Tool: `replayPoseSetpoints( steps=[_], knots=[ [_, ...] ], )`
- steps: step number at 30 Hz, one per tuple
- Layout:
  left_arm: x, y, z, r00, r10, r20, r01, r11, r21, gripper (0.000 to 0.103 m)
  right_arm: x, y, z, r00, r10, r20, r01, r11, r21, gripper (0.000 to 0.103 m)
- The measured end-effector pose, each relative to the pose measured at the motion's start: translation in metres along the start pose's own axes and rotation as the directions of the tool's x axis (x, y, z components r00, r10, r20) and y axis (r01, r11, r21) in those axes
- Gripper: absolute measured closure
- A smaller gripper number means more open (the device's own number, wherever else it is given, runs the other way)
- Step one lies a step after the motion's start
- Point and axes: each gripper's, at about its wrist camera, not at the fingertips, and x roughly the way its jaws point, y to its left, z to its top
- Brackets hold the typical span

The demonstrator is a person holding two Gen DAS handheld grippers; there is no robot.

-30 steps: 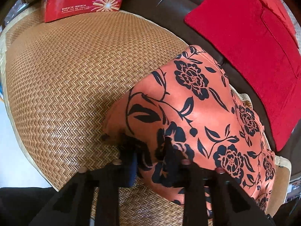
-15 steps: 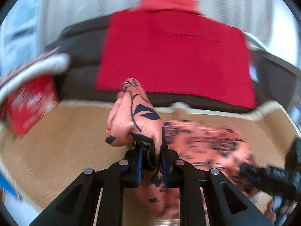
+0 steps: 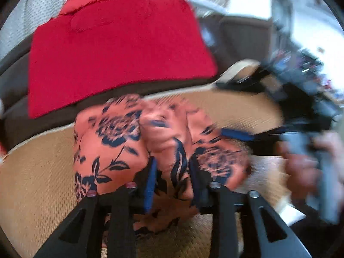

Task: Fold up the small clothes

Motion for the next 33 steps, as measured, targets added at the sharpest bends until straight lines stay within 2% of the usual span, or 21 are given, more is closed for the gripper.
replayPoseSetpoints(
  steps=[2, 3, 4, 6, 9, 12, 15, 17, 18, 19, 20, 21, 24, 27, 29, 31, 33],
  knots=[
    [-0.025, 0.016, 0.002, 0.997, -0.058, 0.055, 0.057, 0.998, 0.023, 0.054, 0.010, 0.005, 0.004, 0.999, 0.028, -0.028, -0.028, 0.999, -0.017, 0.018],
    [-0.034, 0.023, 0.003, 0.995, -0.055, 0.081, 0.053, 0.998, 0.033, 0.051, 0.017, 0.010, 0.006, 0.998, 0.044, -0.044, -0.045, 0.999, -0.026, 0.018],
    [-0.042, 0.031, 0.003, 0.994, -0.036, 0.107, 0.032, 0.999, 0.037, 0.047, 0.022, 0.016, 0.008, 0.998, 0.039, -0.048, -0.041, 0.998, -0.043, 0.018],
    [-0.045, 0.056, 0.004, 0.992, 0.023, 0.123, -0.024, 1.000, 0.004, 0.047, 0.035, 0.027, 0.008, 0.999, -0.004, -0.054, 0.000, 0.996, -0.086, 0.018],
    [-0.027, 0.102, 0.003, 0.991, 0.118, 0.058, -0.111, 0.988, -0.111, 0.047, 0.060, 0.034, 0.011, 0.990, -0.117, -0.074, 0.108, 0.986, -0.124, 0.018],
    [0.007, 0.136, -0.009, 0.982, 0.185, -0.026, -0.186, 0.963, -0.196, 0.047, 0.086, 0.038, 0.006, 0.966, -0.232, -0.111, 0.211, 0.963, -0.168, 0.019],
    [0.020, 0.148, -0.027, 0.987, 0.145, -0.066, -0.157, 0.958, -0.241, 0.047, 0.109, 0.046, -0.006, 0.943, -0.295, -0.152, 0.254, 0.936, -0.243, 0.021],
    [0.020, 0.150, -0.027, 0.992, 0.111, -0.058, -0.122, 0.960, -0.254, 0.047, 0.120, 0.054, -0.019, 0.937, -0.289, -0.197, 0.228, 0.932, -0.281, 0.028],
    [0.018, 0.152, -0.026, 0.993, 0.105, -0.047, -0.114, 0.960, -0.255, 0.047, 0.125, 0.058, -0.025, 0.935, -0.295, -0.198, 0.225, 0.923, -0.312, 0.039],
    [0.017, 0.153, -0.026, 0.993, 0.113, -0.043, -0.120, 0.960, -0.254, 0.047, 0.129, 0.064, -0.031, 0.932, -0.310, -0.188, 0.230, 0.906, -0.354, 0.065],
    [0.015, 0.154, -0.027, 0.992, 0.121, -0.045, -0.128, 0.958, -0.256, 0.047, 0.134, 0.070, -0.037, 0.924, -0.347, -0.162, 0.260, 0.879, -0.401, 0.073],
    [0.013, 0.155, -0.029, 0.992, 0.113, -0.047, -0.121, 0.957, -0.263, 0.047, 0.136, 0.075, -0.042, 0.918, -0.373, -0.134, 0.283, 0.854, -0.436, 0.077],
    [0.004, 0.158, -0.034, 0.995, 0.098, -0.029, -0.102, 0.952, -0.290, 0.047, 0.128, 0.095, -0.053, 0.929, -0.368, -0.032, 0.303, 0.809, -0.503, 0.082],
    [-0.014, 0.154, -0.037, 0.996, 0.085, 0.027, -0.073, 0.949, -0.306, 0.047, 0.095, 0.125, -0.065, 0.942, -0.319, 0.103, 0.318, 0.754, -0.574, 0.083],
    [-0.013, 0.148, -0.033, 0.996, 0.078, 0.050, -0.059, 0.951, -0.303, 0.047, 0.065, 0.140, -0.069, 0.937, -0.279, 0.208, 0.347, 0.713, -0.610, 0.083],
    [-0.011, 0.135, -0.032, 0.996, 0.073, 0.057, -0.054, 0.959, -0.279, 0.047, 0.041, 0.137, -0.066, 0.932, -0.258, 0.254, 0.361, 0.712, -0.602, 0.083],
    [0.002, 0.122, -0.030, 0.996, 0.079, 0.038, -0.068, 0.971, -0.229, 0.047, 0.034, 0.124, -0.056, 0.913, -0.323, 0.248, 0.408, 0.713, -0.571, 0.083]
  ],
)
